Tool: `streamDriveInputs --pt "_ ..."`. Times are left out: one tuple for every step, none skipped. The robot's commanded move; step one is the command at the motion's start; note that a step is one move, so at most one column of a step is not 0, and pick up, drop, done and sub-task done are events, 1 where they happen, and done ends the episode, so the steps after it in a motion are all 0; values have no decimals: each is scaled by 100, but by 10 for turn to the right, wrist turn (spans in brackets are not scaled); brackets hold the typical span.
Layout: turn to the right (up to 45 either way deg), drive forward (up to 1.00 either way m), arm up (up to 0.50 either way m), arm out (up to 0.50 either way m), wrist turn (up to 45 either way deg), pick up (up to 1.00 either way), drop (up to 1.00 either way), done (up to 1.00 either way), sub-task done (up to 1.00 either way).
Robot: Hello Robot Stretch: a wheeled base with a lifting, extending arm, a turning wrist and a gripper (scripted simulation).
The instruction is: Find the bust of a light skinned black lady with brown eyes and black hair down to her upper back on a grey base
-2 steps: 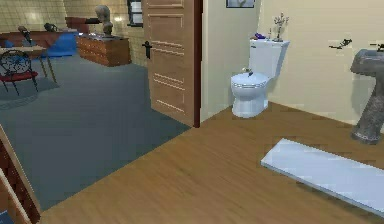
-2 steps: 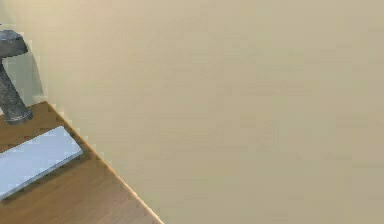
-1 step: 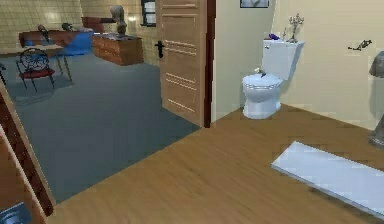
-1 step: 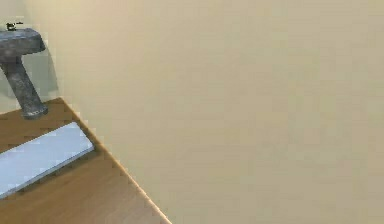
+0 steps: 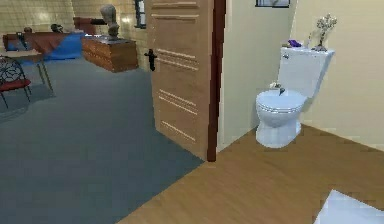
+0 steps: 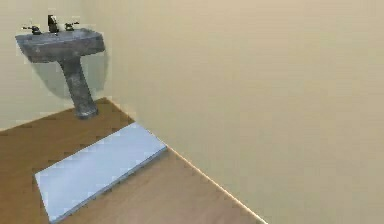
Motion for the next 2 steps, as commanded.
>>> streamDriveInputs --pt "-300 0 0 0 0 0 0 0 0" --pt "0 100 0 0 0 0 0 0 0"
